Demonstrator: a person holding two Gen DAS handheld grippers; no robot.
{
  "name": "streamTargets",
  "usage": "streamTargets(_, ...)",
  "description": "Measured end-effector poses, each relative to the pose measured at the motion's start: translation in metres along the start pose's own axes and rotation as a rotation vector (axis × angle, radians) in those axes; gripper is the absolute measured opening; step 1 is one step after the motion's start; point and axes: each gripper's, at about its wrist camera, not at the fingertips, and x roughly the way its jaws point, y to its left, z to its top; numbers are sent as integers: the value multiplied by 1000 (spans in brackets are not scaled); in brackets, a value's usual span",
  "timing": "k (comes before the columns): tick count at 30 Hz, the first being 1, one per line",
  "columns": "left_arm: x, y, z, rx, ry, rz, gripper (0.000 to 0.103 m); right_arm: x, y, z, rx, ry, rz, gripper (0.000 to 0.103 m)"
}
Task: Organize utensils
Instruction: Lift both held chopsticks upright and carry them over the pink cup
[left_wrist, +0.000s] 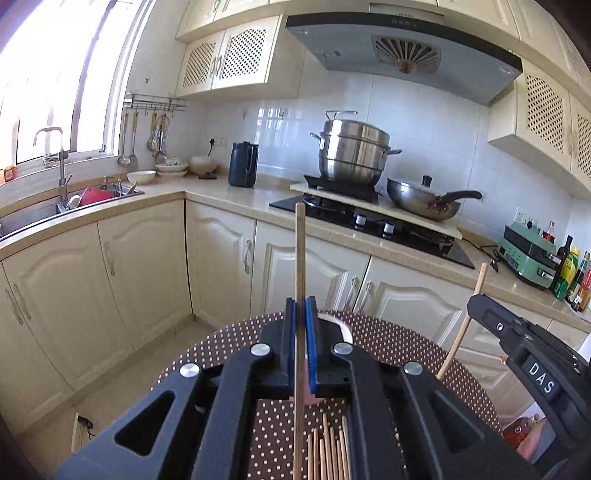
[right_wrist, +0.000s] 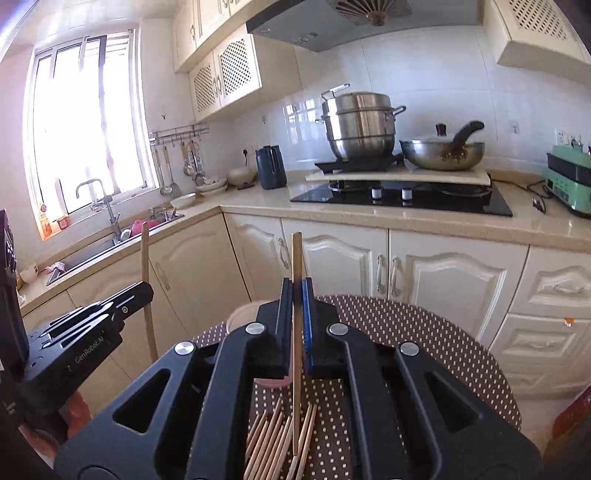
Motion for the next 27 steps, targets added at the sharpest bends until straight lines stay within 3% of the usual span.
streamTargets(6, 3, -3, 34, -2, -80, -2, 6, -2, 7, 34, -17, -68, 10, 5)
streamTargets(17, 30, -10, 92, -18, -153, 23, 6, 17, 22, 91, -48, -163, 30, 5)
streamTargets(22, 47, -9, 113, -52, -193, 35, 6, 33, 24, 103, -41, -178, 38, 5)
streamTargets(24, 60, -10, 119, -58, -189, 74, 6, 38, 26, 105, -47, -185, 35, 5)
streamTargets(27, 77, -8, 121, -62, -176, 65, 6, 49, 25, 106, -47, -179, 40, 5)
